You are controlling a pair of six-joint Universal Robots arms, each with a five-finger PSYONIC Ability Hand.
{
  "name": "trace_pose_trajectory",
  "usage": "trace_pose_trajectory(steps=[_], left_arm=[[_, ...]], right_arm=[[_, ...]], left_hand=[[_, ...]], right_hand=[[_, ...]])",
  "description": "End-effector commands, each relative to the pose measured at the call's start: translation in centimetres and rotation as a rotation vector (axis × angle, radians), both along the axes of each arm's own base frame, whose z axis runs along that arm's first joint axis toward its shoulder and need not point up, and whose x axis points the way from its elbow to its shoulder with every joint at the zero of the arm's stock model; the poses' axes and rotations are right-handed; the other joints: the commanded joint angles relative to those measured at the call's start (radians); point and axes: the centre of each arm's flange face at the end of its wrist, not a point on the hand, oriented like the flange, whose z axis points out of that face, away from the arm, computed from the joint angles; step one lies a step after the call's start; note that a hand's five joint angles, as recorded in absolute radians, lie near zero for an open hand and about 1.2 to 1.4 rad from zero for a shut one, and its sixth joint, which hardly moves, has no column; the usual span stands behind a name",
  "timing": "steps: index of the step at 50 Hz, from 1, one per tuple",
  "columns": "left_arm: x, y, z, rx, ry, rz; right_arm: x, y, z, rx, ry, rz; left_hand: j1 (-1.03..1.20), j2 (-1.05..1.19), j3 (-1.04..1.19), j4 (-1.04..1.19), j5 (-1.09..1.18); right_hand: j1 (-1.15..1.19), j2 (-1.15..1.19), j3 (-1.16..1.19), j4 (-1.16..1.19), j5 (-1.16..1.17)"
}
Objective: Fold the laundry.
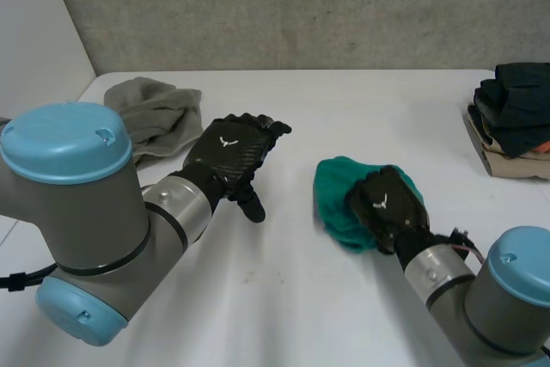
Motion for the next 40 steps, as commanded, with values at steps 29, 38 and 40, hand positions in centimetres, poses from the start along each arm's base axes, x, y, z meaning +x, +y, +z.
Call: trace_pose_trajectory(steps=[29,38,40], left_arm=[[-0.2,-0.7,2.1,-0.059,0.035,0.008],[-0.2,-0.5,0.9,-0.030,0.012,0.005],[-0.2,-0.5,0.8,-0.025,0.010,0.006]], right_arm=[[-15.7,-27.4,20.8,-0.604,-0.549,-0.224],[-21.4,-30.7,10.7,-0.520,-0.448,-0.191],[-23.6,-30.9,7.5,-0.450,-0.445,-0.185]], left_hand=[[0.054,0.018,0.008,0.016,-0.004],[0.054,0.018,0.008,0.016,-0.004],[0.054,0.018,0.008,0.016,-0.004]], right_hand=[[0.381,0.255,0.241,0.227,0.302],[0.381,0.255,0.241,0.227,0.302],[0.381,0.255,0.241,0.227,0.302]])
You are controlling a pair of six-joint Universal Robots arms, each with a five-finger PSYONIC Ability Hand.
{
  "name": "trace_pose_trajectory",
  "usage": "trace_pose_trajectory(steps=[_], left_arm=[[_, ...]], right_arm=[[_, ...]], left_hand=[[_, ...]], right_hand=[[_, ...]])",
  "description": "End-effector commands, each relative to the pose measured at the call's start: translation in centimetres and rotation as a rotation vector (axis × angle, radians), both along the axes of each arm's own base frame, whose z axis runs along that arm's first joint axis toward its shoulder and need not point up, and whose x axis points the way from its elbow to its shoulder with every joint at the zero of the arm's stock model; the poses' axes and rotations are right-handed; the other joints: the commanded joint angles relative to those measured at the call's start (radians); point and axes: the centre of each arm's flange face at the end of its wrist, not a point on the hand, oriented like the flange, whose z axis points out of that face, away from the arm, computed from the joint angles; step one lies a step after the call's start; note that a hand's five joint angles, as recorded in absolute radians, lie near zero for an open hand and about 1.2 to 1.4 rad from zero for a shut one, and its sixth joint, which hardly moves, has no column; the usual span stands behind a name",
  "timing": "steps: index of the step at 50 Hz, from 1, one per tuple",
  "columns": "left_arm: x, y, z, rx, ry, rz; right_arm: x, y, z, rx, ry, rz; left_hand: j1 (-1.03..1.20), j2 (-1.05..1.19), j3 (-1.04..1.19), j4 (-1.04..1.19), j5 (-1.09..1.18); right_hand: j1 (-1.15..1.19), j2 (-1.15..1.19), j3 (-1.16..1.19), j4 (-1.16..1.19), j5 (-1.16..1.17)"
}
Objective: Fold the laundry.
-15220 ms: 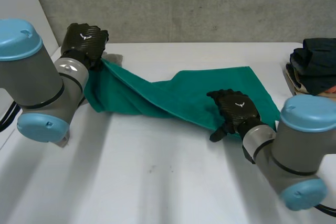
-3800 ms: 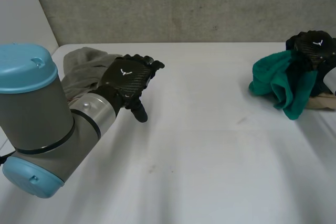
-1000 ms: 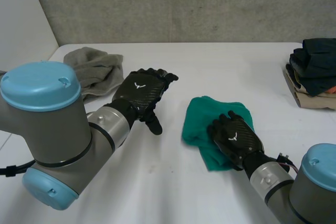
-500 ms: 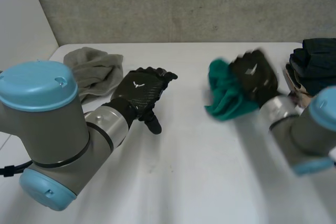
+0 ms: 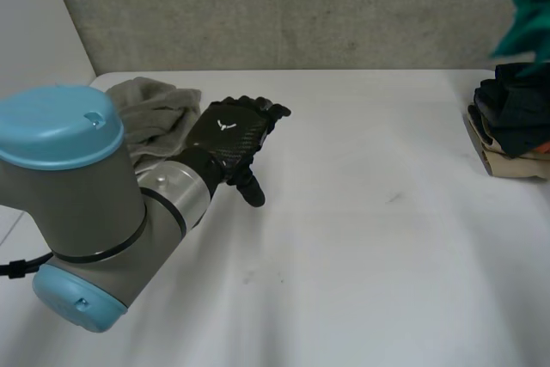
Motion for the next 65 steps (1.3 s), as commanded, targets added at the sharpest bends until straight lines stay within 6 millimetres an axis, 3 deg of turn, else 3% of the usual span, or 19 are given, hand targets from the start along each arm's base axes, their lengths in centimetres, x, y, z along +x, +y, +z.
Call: trace_pose_trajectory(steps=[1,4,9,14,17,18,21,24,30,40,44,45,48,50,52,53,59,64,65], left_arm=[[0.1,0.1,-0.8,0.020,-0.015,0.000],[0.1,0.1,-1.1,0.025,-0.019,0.001],[0.1,0.0,-1.5,0.035,-0.026,0.001],[0.1,0.1,-1.3,0.030,-0.025,-0.001],[0.0,0.2,-1.0,0.023,-0.019,-0.002],[0.1,0.2,-0.9,0.020,-0.017,-0.002],[0.1,0.2,-0.8,0.018,-0.015,-0.002],[0.1,0.2,-0.8,0.019,-0.017,-0.001],[0.3,0.3,0.0,0.007,-0.005,0.004],[0.6,0.5,2.4,-0.052,0.039,0.008],[1.3,0.0,3.9,-0.088,0.065,0.032],[1.4,-0.2,4.2,-0.095,0.069,0.038],[2.3,-1.1,5.6,-0.130,0.091,0.075],[3.1,-1.7,6.6,-0.156,0.105,0.107],[4.0,-2.3,7.2,-0.173,0.113,0.142],[4.5,-2.8,7.4,-0.180,0.113,0.168],[9.5,-7.8,7.4,-0.202,0.092,0.357],[13.6,-12.9,4.0,-0.181,-0.036,0.478],[14.8,-14.7,2.4,-0.174,-0.096,0.502]], right_arm=[[-4.5,-0.9,-9.3,0.151,0.044,0.067],[-5.7,-0.5,-12.8,0.239,0.037,0.104],[-7.6,0.6,-14.4,0.298,0.023,0.066],[-8.8,2.3,-9.4,0.283,-0.009,-0.007],[-8.9,3.1,-7.5,0.315,-0.049,-0.043],[-8.9,3.7,-6.6,0.355,-0.077,-0.059],[-8.8,4.6,-5.4,0.423,-0.119,-0.082],[-8.8,5.9,-4.0,0.501,-0.145,-0.113],[-11.1,8.7,-1.0,0.607,-0.141,-0.349],[-12.1,10.2,5.3,0.460,-0.036,-0.653],[-8.1,10.7,7.4,0.390,-0.047,-0.589],[-5.4,11.1,8.0,0.368,-0.054,-0.517],[-1.2,12.2,8.8,0.331,-0.074,-0.391],[2.9,13.5,8.5,0.326,-0.073,-0.241],[5.6,14.5,7.7,0.335,-0.054,-0.130],[8.3,15.8,6.8,0.352,-0.023,-0.018],[15.6,21.4,2.0,0.472,0.079,0.278],[19.1,25.9,-2.5,0.622,0.131,0.394],[19.3,26.4,-3.1,0.639,0.138,0.399]], left_hand=[[0.054,0.018,0.008,0.016,-0.003],[0.054,0.018,0.008,0.016,-0.003],[0.054,0.018,0.008,0.016,-0.003],[0.054,0.018,0.008,0.016,-0.003],[0.051,0.015,0.005,0.013,-0.006],[0.051,0.015,0.005,0.013,-0.006],[0.051,0.015,0.005,0.013,-0.006],[0.048,0.012,0.002,0.010,-0.009],[0.042,0.006,-0.004,0.004,-0.015],[0.042,0.006,-0.004,0.004,-0.015],[0.042,0.006,-0.004,0.004,-0.015],[0.042,0.006,-0.004,0.004,-0.015],[0.034,-0.003,-0.012,-0.005,-0.024],[0.034,-0.003,-0.012,-0.005,-0.024],[0.031,-0.006,-0.015,-0.008,-0.027],[0.028,-0.008,-0.018,-0.011,-0.030],[0.013,-0.023,-0.033,-0.025,-0.045],[0.013,-0.023,-0.033,-0.025,-0.045],[0.013,-0.023,-0.033,-0.025,-0.045]], right_hand=[[0.381,0.255,0.221,0.195,0.285],[0.381,0.255,0.221,0.195,0.285],[0.381,0.255,0.221,0.195,0.285],[0.318,0.192,0.158,0.132,0.222],[-0.136,-0.262,-0.296,-0.322,-0.232],[-0.472,-0.598,-0.632,-0.658,-0.568],[-0.841,-0.967,-1.001,-1.027,-0.936],[-0.841,-0.967,-1.001,-1.027,-0.936],[-0.841,-0.967,-1.001,-1.027,-0.936],[-0.841,-0.967,-1.001,-1.027,-0.936],[-0.841,-0.967,-1.001,-1.027,-0.936],[-0.841,-0.967,-1.001,-1.027,-0.936],[-0.841,-0.967,-1.001,-1.027,-0.936],[-0.841,-0.967,-1.001,-1.027,-0.936],[-0.841,-0.967,-1.001,-1.027,-0.936],[-0.841,-0.967,-1.001,-1.027,-0.936],[-0.841,-0.967,-1.001,-1.027,-0.936],[-0.841,-0.967,-1.001,-1.027,-0.936],[-0.841,-0.967,-1.001,-1.027,-0.936]])
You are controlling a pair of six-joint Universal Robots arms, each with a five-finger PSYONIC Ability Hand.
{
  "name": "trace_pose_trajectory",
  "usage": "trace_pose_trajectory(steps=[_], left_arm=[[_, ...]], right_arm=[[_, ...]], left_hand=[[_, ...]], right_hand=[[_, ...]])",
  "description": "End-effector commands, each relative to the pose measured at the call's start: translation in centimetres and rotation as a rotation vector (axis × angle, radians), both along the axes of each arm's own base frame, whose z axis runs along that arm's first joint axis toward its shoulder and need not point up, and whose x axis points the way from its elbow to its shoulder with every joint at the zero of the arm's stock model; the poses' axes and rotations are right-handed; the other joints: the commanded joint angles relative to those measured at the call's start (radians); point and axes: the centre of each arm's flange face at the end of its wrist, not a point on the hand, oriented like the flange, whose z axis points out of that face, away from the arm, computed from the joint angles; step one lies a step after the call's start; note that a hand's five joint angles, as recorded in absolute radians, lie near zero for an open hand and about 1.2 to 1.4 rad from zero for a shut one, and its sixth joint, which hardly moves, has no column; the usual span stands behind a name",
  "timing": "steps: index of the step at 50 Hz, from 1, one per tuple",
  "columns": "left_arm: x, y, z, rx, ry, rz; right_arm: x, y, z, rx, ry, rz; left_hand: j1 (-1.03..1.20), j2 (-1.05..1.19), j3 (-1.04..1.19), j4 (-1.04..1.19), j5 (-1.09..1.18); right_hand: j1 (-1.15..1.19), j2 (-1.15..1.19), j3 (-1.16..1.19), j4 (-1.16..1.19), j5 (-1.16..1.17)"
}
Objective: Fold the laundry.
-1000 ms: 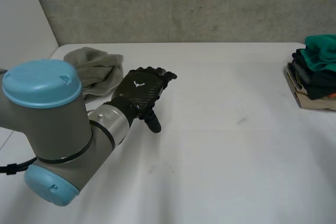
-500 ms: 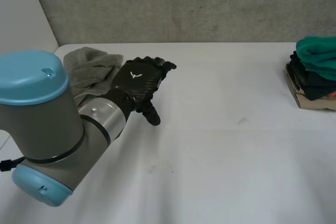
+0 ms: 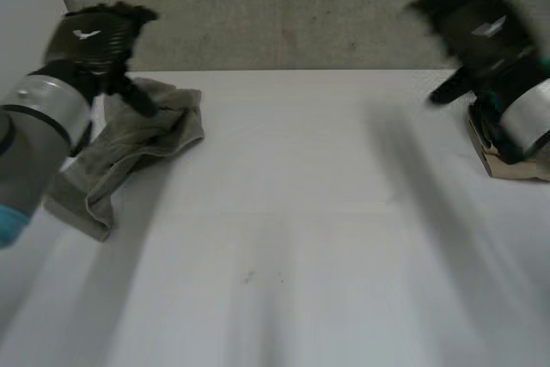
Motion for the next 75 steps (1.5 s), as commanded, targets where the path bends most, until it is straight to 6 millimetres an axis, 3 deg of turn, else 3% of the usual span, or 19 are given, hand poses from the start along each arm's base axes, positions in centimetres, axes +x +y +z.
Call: trace_pose_trajectory(steps=[1,7,13,19,24,29,31,35,43,46,47,51,54,55,57,59,62,67,75], left_arm=[[6.2,-7.8,-5.5,0.062,-0.178,0.182],[6.9,-11.9,-11.4,0.108,-0.352,0.140],[7.2,-14.7,-17.1,0.157,-0.434,0.082],[7.1,-17.5,-18.5,0.055,-0.426,0.098],[6.9,-20.4,-18.8,-0.082,-0.402,0.109],[6.7,-21.1,-19.6,-0.093,-0.401,0.090],[6.5,-21.2,-19.5,-0.097,-0.399,0.088],[5.4,-20.5,-18.9,-0.097,-0.391,0.071],[2.6,-16.0,-11.9,-0.108,-0.254,0.010],[0.5,-12.5,-8.9,-0.096,-0.143,-0.057],[-0.9,-10.3,-7.1,-0.099,-0.086,-0.106],[-2.7,-5.5,-3.6,-0.118,0.019,-0.200],[-2.7,-4.7,-2.9,-0.138,0.032,-0.209],[-2.8,-5.2,-3.5,-0.141,0.029,-0.199],[-2.9,-6.0,-4.4,-0.141,0.010,-0.192],[-2.9,-7.4,-6.1,-0.141,-0.061,-0.167],[-2.2,-9.5,-7.9,-0.142,-0.156,-0.108],[2.1,-14.5,-12.4,-0.098,-0.376,0.043],[3.9,-19.1,-16.6,-0.092,-0.413,0.076]], right_arm=[[4.3,5.8,-6.2,0.188,0.068,0.165],[4.7,7.4,-10.3,0.298,0.135,0.152],[4.3,7.6,-11.3,0.306,0.177,0.101],[3.7,8.0,-12.4,0.345,0.187,0.085],[3.6,8.3,-12.9,0.358,0.192,0.084],[3.5,8.4,-13.0,0.362,0.194,0.083],[3.5,8.4,-13.0,0.362,0.194,0.081],[3.5,8.4,-12.8,0.355,0.191,0.081],[3.5,8.1,-12.4,0.339,0.186,0.076],[2.9,7.4,-12.2,0.336,0.180,0.047],[2.8,7.3,-12.1,0.335,0.179,0.039],[2.5,7.0,-12.0,0.333,0.177,0.024],[2.5,7.0,-12.1,0.334,0.177,0.024],[2.5,7.0,-12.1,0.334,0.177,0.025],[2.5,7.0,-12.1,0.334,0.177,0.025],[2.5,7.0,-12.1,0.334,0.177,0.025],[2.6,7.1,-12.1,0.335,0.178,0.028],[2.6,7.0,-12.1,0.334,0.177,0.027],[2.2,6.6,-12.2,0.337,0.175,0.013]], left_hand=[[0.016,-0.023,-0.033,-0.025,-0.045],[0.022,-0.017,-0.027,-0.020,-0.039],[0.040,0.000,-0.009,-0.002,-0.021],[0.110,0.071,0.061,0.068,0.049],[0.476,0.437,0.427,0.434,0.415],[0.964,0.924,0.915,0.922,0.903],[1.216,1.176,1.166,1.174,1.155],[1.234,1.195,1.185,1.193,1.173],[1.234,1.195,1.185,1.193,1.173],[1.234,1.195,1.185,1.193,1.173],[1.234,1.195,1.185,1.193,1.173],[1.234,1.195,1.185,1.193,1.173],[1.234,1.195,1.185,1.193,1.173],[1.119,1.079,1.069,1.077,1.058],[0.568,0.529,0.519,0.526,0.507],[0.221,0.181,0.171,0.179,0.160],[0.076,0.036,0.026,0.034,0.015],[0.060,0.021,0.011,0.019,-0.001],[0.142,0.103,0.093,0.100,0.081]], right_hand=[[-0.068,-0.050,-0.044,-0.045,-0.051],[-0.068,-0.050,-0.044,-0.045,-0.051],[-0.068,-0.050,-0.044,-0.045,-0.051],[-0.068,-0.050,-0.044,-0.045,-0.051],[-0.068,-0.050,-0.044,-0.045,-0.051],[-0.068,-0.050,-0.044,-0.045,-0.051],[-0.068,-0.050,-0.044,-0.045,-0.051],[-0.068,-0.050,-0.044,-0.045,-0.051],[-0.068,-0.050,-0.044,-0.045,-0.051],[-0.068,-0.050,-0.044,-0.045,-0.051],[-0.068,-0.050,-0.044,-0.045,-0.051],[-0.068,-0.050,-0.044,-0.045,-0.051],[-0.068,-0.050,-0.044,-0.045,-0.051],[-0.068,-0.050,-0.044,-0.045,-0.051],[-0.068,-0.050,-0.044,-0.045,-0.051],[-0.068,-0.050,-0.044,-0.045,-0.051],[-0.068,-0.050,-0.044,-0.045,-0.051],[-0.068,-0.050,-0.044,-0.045,-0.051],[-0.068,-0.050,-0.044,-0.045,-0.051]])
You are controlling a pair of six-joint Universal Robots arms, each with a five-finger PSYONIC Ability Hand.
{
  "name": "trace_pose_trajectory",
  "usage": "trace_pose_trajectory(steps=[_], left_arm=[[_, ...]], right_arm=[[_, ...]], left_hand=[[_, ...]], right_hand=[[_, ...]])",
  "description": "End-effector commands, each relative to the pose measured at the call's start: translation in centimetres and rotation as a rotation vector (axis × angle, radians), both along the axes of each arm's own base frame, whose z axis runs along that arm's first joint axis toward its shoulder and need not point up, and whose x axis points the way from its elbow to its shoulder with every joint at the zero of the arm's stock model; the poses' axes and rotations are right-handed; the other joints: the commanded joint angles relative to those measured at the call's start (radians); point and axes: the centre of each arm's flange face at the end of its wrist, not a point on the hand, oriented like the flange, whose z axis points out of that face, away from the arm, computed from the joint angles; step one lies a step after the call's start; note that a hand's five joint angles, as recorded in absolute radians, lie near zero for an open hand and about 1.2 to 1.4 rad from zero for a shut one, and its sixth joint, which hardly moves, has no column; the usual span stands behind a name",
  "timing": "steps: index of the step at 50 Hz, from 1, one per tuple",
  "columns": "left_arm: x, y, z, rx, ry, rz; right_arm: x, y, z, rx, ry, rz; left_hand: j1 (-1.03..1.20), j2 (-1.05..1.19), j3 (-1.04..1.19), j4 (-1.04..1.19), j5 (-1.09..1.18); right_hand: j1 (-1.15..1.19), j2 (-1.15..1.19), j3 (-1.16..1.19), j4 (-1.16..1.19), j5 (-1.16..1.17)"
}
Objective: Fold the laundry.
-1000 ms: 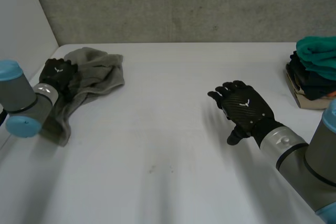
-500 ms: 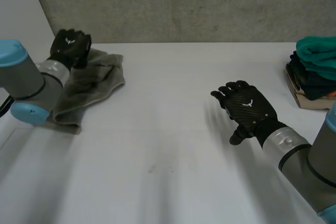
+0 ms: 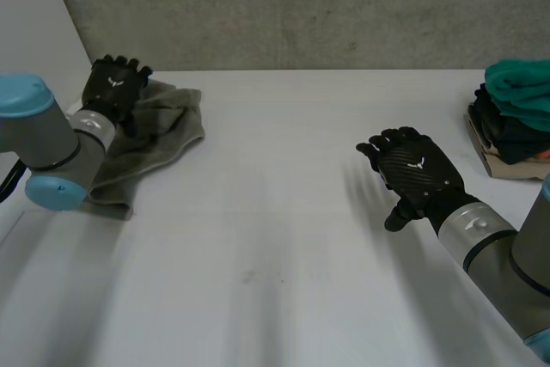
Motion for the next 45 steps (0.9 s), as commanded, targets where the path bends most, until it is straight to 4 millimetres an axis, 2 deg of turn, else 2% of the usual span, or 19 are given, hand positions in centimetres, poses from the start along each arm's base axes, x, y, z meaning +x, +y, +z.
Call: trace_pose_trajectory(steps=[1,4,10,12,17,18,20,22,26,30,31,33,34,37,38,40,41,42,45], left_arm=[[2.0,-4.3,-3.8,-0.002,-0.032,0.036],[3.2,-5.7,-5.3,-0.004,-0.033,0.049],[3.2,-7.0,-7.2,0.004,-0.032,0.026],[3.2,-7.4,-7.9,0.013,-0.033,0.018],[3.1,-7.8,-8.5,0.027,-0.034,-0.007],[3.1,-7.7,-8.6,0.030,-0.034,-0.013],[2.8,-7.4,-8.7,0.045,-0.035,-0.020],[1.9,-6.7,-8.4,0.051,-0.040,-0.030],[-0.2,-4.0,-4.6,0.045,-0.031,-0.061],[-2.9,-0.4,0.0,-0.050,-0.007,-0.123],[-4.5,1.8,1.4,-0.078,0.012,-0.166],[-6.2,4.3,2.8,-0.096,0.037,-0.218],[-7.5,6.8,3.9,-0.104,0.062,-0.265],[-9.0,10.7,5.4,-0.091,0.097,-0.331],[-9.6,13.2,6.1,-0.075,0.120,-0.369],[-10.4,15.7,6.3,-0.050,0.137,-0.415],[-10.8,17.2,6.2,-0.033,0.144,-0.443],[-11.6,19.9,5.8,0.003,0.152,-0.498],[-12.9,24.0,4.6,0.066,0.149,-0.598]], right_arm=[[-0.2,-0.3,-0.1,0.000,0.000,-0.011],[-0.3,-0.4,-0.3,0.005,0.003,-0.014],[-0.3,-0.7,0.0,-0.004,0.002,-0.020],[-0.2,-0.7,0.0,-0.007,0.001,-0.020],[-0.3,-0.9,0.0,-0.009,0.001,-0.025],[-0.4,-0.9,0.0,-0.009,0.001,-0.026],[-0.4,-1.0,0.1,-0.010,0.000,-0.026],[-0.4,-0.9,0.0,-0.009,0.001,-0.026],[-0.4,-1.0,0.0,-0.007,0.001,-0.028],[-0.6,-1.1,0.1,-0.008,-0.001,-0.034],[-0.6,-1.1,0.1,-0.008,-0.001,-0.034],[-0.7,-1.1,0.0,-0.005,0.000,-0.039],[-0.7,-1.2,0.1,-0.006,0.000,-0.040],[-1.0,-1.4,0.3,-0.012,-0.002,-0.051],[-1.0,-1.4,0.3,-0.013,-0.003,-0.054],[-1.2,-1.6,0.5,-0.019,-0.004,-0.060],[-1.4,-1.8,0.6,-0.021,-0.005,-0.073],[-1.5,-1.9,0.7,-0.023,-0.005,-0.082],[-2.1,-2.5,1.1,-0.036,-0.004,-0.121]], left_hand=[[0.080,0.085,0.078,0.086,0.088],[0.121,0.126,0.120,0.127,0.129],[0.189,0.193,0.187,0.194,0.197],[0.291,0.296,0.290,0.297,0.299],[0.658,0.662,0.656,0.663,0.666],[0.766,0.771,0.765,0.772,0.774],[1.156,1.161,1.154,1.162,1.164],[1.157,1.162,1.156,1.163,1.165],[1.157,1.162,1.156,1.163,1.165],[1.157,1.162,1.156,1.163,1.165],[1.157,1.162,1.156,1.163,1.165],[1.157,1.162,1.156,1.163,1.165],[1.157,1.162,1.156,1.163,1.165],[1.157,1.162,1.156,1.163,1.165],[1.157,1.162,1.156,1.163,1.165],[1.157,1.162,1.156,1.163,1.165],[1.157,1.162,1.156,1.163,1.165],[1.157,1.162,1.156,1.163,1.165],[1.157,1.162,1.156,1.163,1.165]], right_hand=[[-0.068,-0.050,-0.044,-0.045,-0.051],[-0.068,-0.050,-0.044,-0.045,-0.051],[-0.068,-0.050,-0.044,-0.045,-0.051],[-0.068,-0.050,-0.044,-0.045,-0.051],[-0.068,-0.050,-0.044,-0.045,-0.051],[-0.068,-0.050,-0.044,-0.045,-0.051],[-0.068,-0.050,-0.044,-0.045,-0.051],[-0.068,-0.050,-0.044,-0.045,-0.051],[-0.068,-0.050,-0.044,-0.045,-0.051],[-0.068,-0.050,-0.044,-0.045,-0.051],[-0.068,-0.050,-0.044,-0.045,-0.051],[-0.068,-0.050,-0.044,-0.045,-0.051],[-0.068,-0.050,-0.044,-0.045,-0.051],[-0.068,-0.050,-0.044,-0.045,-0.051],[-0.068,-0.050,-0.044,-0.045,-0.051],[-0.068,-0.050,-0.044,-0.045,-0.051],[-0.068,-0.050,-0.044,-0.045,-0.051],[-0.068,-0.050,-0.044,-0.045,-0.051],[-0.068,-0.050,-0.044,-0.045,-0.051]])
